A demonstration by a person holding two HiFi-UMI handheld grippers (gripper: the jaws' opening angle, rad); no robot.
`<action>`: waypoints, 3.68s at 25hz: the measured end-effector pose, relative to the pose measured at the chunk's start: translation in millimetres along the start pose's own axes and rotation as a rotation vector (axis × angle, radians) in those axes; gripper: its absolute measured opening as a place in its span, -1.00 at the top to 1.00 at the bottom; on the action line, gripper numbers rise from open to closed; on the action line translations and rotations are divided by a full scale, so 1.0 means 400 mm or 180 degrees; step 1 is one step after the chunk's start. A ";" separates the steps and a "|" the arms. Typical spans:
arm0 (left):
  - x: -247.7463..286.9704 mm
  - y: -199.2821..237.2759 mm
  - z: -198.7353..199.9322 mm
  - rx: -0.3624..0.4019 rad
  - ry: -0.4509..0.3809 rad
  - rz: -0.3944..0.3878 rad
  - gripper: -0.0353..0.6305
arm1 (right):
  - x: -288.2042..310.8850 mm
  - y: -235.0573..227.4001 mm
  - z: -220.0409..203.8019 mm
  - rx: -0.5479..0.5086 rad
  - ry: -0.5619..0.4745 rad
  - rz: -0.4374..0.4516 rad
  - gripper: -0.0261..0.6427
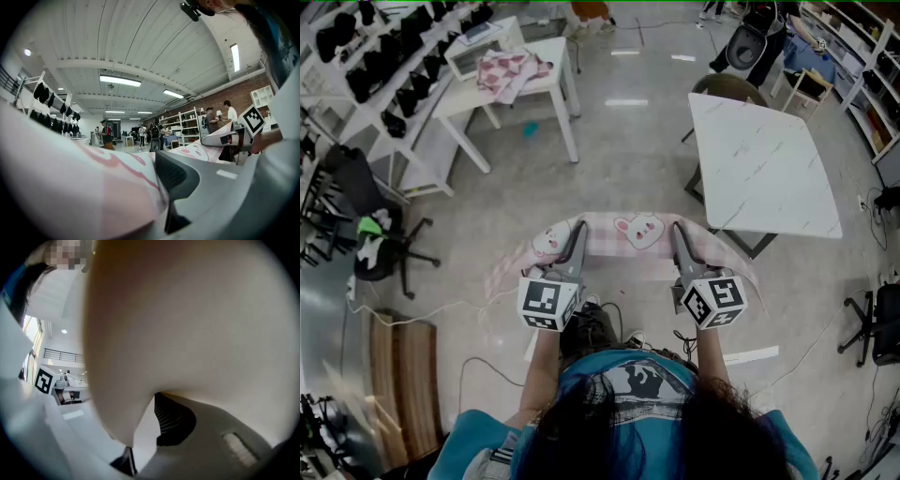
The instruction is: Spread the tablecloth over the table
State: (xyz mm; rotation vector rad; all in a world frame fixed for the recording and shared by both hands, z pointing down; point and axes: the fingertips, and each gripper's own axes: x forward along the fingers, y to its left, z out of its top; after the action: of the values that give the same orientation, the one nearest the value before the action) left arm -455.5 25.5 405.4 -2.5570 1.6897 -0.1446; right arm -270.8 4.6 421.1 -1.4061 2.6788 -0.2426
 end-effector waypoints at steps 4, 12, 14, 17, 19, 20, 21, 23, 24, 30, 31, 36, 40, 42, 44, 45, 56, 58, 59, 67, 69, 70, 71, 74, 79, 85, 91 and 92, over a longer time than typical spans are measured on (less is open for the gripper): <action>-0.011 -0.006 -0.003 -0.0051 0.0023 0.0030 0.71 | -0.009 0.004 0.002 0.0056 0.0020 0.0079 0.72; -0.034 -0.048 0.009 0.0027 0.0044 0.0005 0.71 | -0.053 -0.003 -0.002 0.0200 0.0016 0.0146 0.72; -0.038 -0.040 0.013 0.0040 0.0060 0.0022 0.71 | -0.047 0.004 -0.002 0.0207 0.0035 0.0174 0.72; -0.036 -0.032 0.019 0.0050 0.0075 0.0049 0.71 | -0.035 0.006 0.003 0.0192 0.0070 0.0221 0.72; -0.028 -0.024 0.023 0.0060 0.0096 0.0046 0.71 | -0.022 0.005 0.010 0.0168 0.0074 0.0243 0.72; -0.024 -0.019 0.025 0.0073 0.0107 0.0051 0.71 | -0.015 0.004 0.012 0.0157 0.0068 0.0252 0.72; -0.018 -0.014 0.028 0.0095 0.0114 0.0062 0.71 | -0.008 0.003 0.014 0.0149 0.0057 0.0262 0.72; -0.004 -0.003 0.033 0.0152 0.0125 0.0103 0.71 | 0.011 -0.003 0.018 0.0137 0.0038 0.0290 0.71; 0.005 0.003 0.036 0.0180 0.0134 0.0127 0.71 | 0.021 -0.007 0.021 0.0135 0.0035 0.0305 0.71; 0.081 0.032 0.042 0.0256 0.0138 0.0238 0.71 | 0.091 -0.056 0.032 0.0193 0.0070 0.0387 0.70; 0.094 0.038 0.037 0.0245 0.0139 0.0250 0.71 | 0.104 -0.065 0.029 0.0222 0.0085 0.0403 0.70; 0.170 0.070 0.034 0.0181 0.0159 0.0335 0.71 | 0.175 -0.114 0.040 0.0298 0.0193 0.0479 0.70; 0.254 0.117 0.054 0.0116 0.0142 0.0457 0.71 | 0.269 -0.159 0.082 0.0214 0.0272 0.0593 0.70; 0.296 0.146 0.077 0.0129 0.0088 0.0518 0.71 | 0.322 -0.177 0.113 0.0133 0.0259 0.0675 0.70; 0.344 0.170 0.108 0.0160 0.0009 0.0542 0.71 | 0.373 -0.202 0.152 0.0036 0.0215 0.0746 0.70; 0.372 0.181 0.126 0.0180 -0.0033 0.0543 0.71 | 0.399 -0.219 0.173 -0.0011 0.0191 0.0772 0.70; 0.720 0.232 0.283 0.0387 -0.0492 0.0142 0.69 | 0.601 -0.453 0.364 -0.0392 -0.0020 0.0619 0.70; 0.782 0.226 0.320 0.0392 -0.0601 0.0049 0.68 | 0.622 -0.501 0.409 -0.0450 -0.0082 0.0579 0.71; 0.810 0.224 0.338 0.0393 -0.0655 0.0002 0.68 | 0.633 -0.523 0.431 -0.0475 -0.0113 0.0568 0.71; 1.040 0.209 0.476 0.0434 -0.0962 -0.0191 0.67 | 0.734 -0.710 0.598 -0.0606 -0.0314 0.0564 0.71; 1.113 0.202 0.510 0.0415 -0.0949 -0.0239 0.67 | 0.764 -0.770 0.638 -0.0588 -0.0322 0.0578 0.71; 1.146 0.198 0.527 0.0417 -0.0953 -0.0253 0.66 | 0.780 -0.798 0.659 -0.0578 -0.0330 0.0601 0.71; 1.177 0.195 0.545 0.0426 -0.0970 -0.0258 0.66 | 0.795 -0.826 0.681 -0.0576 -0.0343 0.0631 0.71; 1.275 0.178 0.596 0.0451 -0.1039 -0.0232 0.66 | 0.838 -0.913 0.748 -0.0663 -0.0397 0.0695 0.71; 1.463 0.124 0.678 0.0555 -0.1101 -0.0198 0.66 | 0.898 -1.094 0.844 -0.0813 -0.0473 0.0718 0.71; 1.659 -0.037 0.795 0.0894 -0.1261 -0.0272 0.65 | 0.870 -1.333 0.968 -0.0954 -0.0710 0.0709 0.71; 1.790 -0.138 0.856 0.0776 -0.1521 -0.0251 0.65 | 0.830 -1.459 1.103 -0.1816 -0.0867 0.0545 0.71; 1.797 -0.155 0.847 0.0713 -0.1574 -0.0250 0.65 | 0.817 -1.471 1.107 -0.1896 -0.0881 0.0559 0.71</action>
State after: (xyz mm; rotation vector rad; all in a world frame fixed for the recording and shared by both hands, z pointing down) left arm -78.3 -608.4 103.4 -2.2496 1.3092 0.2594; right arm 93.0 -634.3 91.5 -1.1836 2.7148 0.7639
